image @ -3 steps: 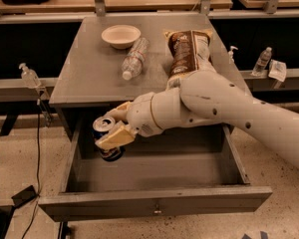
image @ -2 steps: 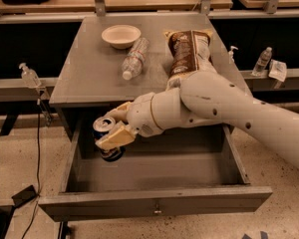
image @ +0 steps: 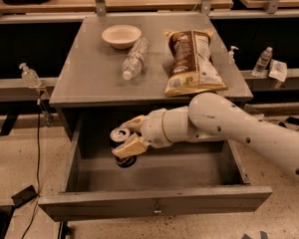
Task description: Place pepsi can into top drawer
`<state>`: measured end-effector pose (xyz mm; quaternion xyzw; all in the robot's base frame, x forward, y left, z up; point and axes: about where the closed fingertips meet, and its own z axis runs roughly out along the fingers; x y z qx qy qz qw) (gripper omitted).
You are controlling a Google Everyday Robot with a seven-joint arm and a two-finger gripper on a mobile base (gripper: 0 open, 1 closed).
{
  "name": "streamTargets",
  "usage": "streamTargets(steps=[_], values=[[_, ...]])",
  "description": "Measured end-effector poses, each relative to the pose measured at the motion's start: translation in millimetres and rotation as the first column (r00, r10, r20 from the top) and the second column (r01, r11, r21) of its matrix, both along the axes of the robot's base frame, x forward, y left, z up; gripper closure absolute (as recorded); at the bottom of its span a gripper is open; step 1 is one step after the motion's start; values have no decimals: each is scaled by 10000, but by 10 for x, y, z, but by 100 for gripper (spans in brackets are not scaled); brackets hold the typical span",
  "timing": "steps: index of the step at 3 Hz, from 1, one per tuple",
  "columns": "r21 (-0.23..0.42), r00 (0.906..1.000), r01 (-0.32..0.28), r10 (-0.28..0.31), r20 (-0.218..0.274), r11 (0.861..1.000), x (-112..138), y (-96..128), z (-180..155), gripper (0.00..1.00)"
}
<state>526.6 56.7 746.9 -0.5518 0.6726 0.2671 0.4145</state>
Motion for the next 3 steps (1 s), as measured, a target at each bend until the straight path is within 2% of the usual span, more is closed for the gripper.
streamTargets(steps=[1, 2, 3], values=[[256, 10000, -12, 10, 69, 9997, 99, -141, -393, 100], [624, 9983, 11, -48, 578, 9981, 284, -249, -713, 100], [743, 9979, -65, 16, 649, 9972, 310, -254, -841, 88]])
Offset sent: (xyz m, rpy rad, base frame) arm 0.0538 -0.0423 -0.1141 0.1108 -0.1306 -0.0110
